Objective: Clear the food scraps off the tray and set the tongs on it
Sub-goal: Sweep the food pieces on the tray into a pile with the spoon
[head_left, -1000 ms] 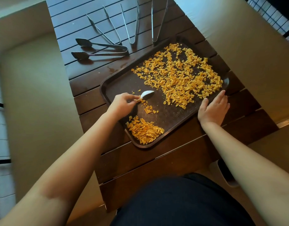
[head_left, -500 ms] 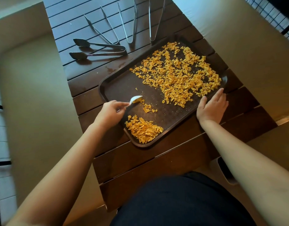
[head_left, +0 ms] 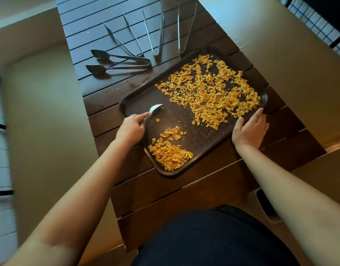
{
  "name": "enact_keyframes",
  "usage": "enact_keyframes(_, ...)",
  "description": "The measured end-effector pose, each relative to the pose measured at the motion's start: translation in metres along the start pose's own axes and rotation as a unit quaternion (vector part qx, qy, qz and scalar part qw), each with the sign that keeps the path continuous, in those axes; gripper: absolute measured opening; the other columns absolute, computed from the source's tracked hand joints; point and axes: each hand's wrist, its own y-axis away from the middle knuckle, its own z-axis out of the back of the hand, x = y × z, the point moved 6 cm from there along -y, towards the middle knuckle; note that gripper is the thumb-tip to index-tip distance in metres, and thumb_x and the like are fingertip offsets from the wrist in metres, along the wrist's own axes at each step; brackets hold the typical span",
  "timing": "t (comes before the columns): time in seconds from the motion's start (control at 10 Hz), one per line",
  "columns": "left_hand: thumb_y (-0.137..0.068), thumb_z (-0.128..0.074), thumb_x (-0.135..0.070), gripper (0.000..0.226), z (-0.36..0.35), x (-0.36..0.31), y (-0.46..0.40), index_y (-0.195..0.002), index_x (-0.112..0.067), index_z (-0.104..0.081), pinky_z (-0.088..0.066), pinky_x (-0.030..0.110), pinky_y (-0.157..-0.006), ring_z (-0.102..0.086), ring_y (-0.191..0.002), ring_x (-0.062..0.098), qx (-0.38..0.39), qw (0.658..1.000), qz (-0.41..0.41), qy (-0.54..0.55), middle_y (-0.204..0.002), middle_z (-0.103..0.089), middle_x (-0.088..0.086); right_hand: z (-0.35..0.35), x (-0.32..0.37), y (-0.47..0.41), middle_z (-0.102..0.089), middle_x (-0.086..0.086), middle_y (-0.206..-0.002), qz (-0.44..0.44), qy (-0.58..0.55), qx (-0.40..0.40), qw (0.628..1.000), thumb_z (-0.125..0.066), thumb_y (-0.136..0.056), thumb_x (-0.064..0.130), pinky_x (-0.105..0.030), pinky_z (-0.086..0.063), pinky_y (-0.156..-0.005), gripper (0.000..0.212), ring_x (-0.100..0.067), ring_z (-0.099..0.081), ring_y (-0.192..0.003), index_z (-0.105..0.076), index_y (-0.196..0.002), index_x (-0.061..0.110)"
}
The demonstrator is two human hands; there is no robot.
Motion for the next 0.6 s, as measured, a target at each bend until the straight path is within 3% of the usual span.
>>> enact_keyframes(0.2, -0.094, -0.052, -0.022, 0.029, -0.020, -0.015, 0.022, -0.120, -0.029, -0.062, -0.045, 0.020, -0.058, -0.054, -0.064, 0.007, 0.119, 0.992, -0.044, -0.005, -0.098, -0.062, -0.008, -0.001, -0.001, 0.000, -0.024, -0.023, -0.151, 0.002, -0.004, -0.002, 1.000, -0.035, -0.096, 0.035, -0.044, -0.010, -0.117, 0.068, -0.032, -0.020, -0.141, -0.012, -0.148, -0.003)
enact_keyframes(0.3, -0.092, -0.056, -0.027, 0.024, -0.022, -0.017, 0.029, -0.111, -0.035, -0.066, -0.051, 0.031, -0.061, -0.062, -0.071, 0.017, 0.153, 0.985, -0.061, -0.044, -0.097, -0.068, -0.009, -0.001, -0.002, -0.001, -0.025, -0.024, -0.150, 0.001, -0.007, -0.004, 1.000, -0.028, -0.090, 0.041, -0.044, -0.010, -0.116, 0.074, -0.032, -0.021, -0.141, -0.012, -0.147, -0.003)
enact_keyframes(0.4, -0.092, -0.055, -0.024, 0.024, -0.016, -0.018, 0.027, -0.113, -0.032, -0.064, -0.042, 0.014, -0.049, -0.054, -0.056, 0.002, 0.113, 0.992, -0.044, 0.037, -0.088, -0.066, -0.008, -0.001, -0.001, -0.001, -0.025, -0.024, -0.151, 0.001, -0.007, -0.005, 1.000, -0.028, -0.089, 0.041, -0.044, -0.010, -0.116, 0.075, -0.032, -0.021, -0.141, -0.012, -0.147, -0.003)
enact_keyframes(0.5, -0.094, -0.053, -0.021, 0.026, -0.005, -0.012, 0.017, -0.117, -0.024, -0.064, -0.040, 0.013, -0.047, -0.048, -0.055, 0.004, 0.004, 0.993, 0.012, 0.121, -0.093, -0.066, -0.004, -0.001, -0.002, 0.000, -0.024, -0.024, -0.151, 0.002, -0.008, -0.003, 1.000, -0.031, -0.092, 0.038, -0.044, -0.010, -0.117, 0.071, -0.033, -0.021, -0.141, -0.012, -0.148, -0.003)
enact_keyframes(0.6, -0.094, -0.053, -0.020, 0.026, -0.007, -0.009, 0.011, -0.117, -0.020, -0.065, -0.036, 0.010, -0.043, -0.045, -0.052, 0.003, -0.003, 0.992, 0.042, 0.123, -0.093, -0.066, -0.002, -0.001, -0.002, -0.001, -0.024, -0.023, -0.151, 0.001, -0.007, -0.002, 1.000, -0.030, -0.092, 0.039, -0.044, -0.010, -0.117, 0.072, -0.032, -0.021, -0.141, -0.012, -0.148, -0.003)
